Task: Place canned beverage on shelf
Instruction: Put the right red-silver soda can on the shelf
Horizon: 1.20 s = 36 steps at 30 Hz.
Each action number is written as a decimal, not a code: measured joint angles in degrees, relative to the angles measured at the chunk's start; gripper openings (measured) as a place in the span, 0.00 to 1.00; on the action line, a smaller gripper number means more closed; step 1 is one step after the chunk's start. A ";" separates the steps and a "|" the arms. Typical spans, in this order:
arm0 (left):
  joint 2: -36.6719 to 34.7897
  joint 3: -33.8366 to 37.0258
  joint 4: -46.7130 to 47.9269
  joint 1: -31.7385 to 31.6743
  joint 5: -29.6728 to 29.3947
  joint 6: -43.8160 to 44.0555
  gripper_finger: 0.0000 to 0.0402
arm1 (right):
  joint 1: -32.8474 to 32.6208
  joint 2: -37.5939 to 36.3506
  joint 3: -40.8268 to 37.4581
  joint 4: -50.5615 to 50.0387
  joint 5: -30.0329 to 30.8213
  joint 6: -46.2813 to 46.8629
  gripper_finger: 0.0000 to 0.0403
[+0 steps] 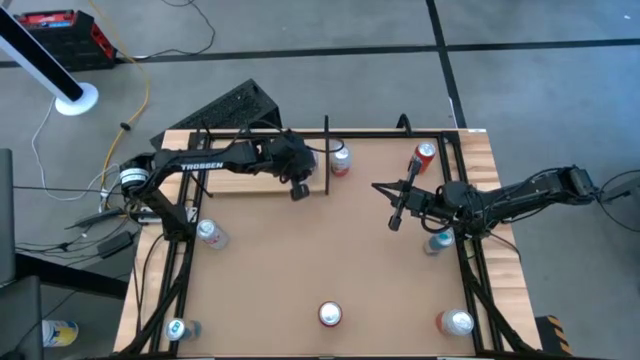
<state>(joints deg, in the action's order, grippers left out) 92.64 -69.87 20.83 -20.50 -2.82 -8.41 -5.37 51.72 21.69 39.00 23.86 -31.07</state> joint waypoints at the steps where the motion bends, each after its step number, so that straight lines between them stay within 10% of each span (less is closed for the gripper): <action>1: 0.00 0.00 -0.17 -0.17 -0.03 0.09 0.01 | 0.00 0.00 0.00 0.00 0.00 0.00 0.07; 36: 0.31 2.71 -8.84 -7.85 1.07 0.53 0.00 | 0.28 0.00 0.00 -0.02 0.00 0.11 0.07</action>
<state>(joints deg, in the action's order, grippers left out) 92.95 -67.16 11.99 -28.34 -1.75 -7.88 -5.08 51.72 21.69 38.98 23.86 -30.96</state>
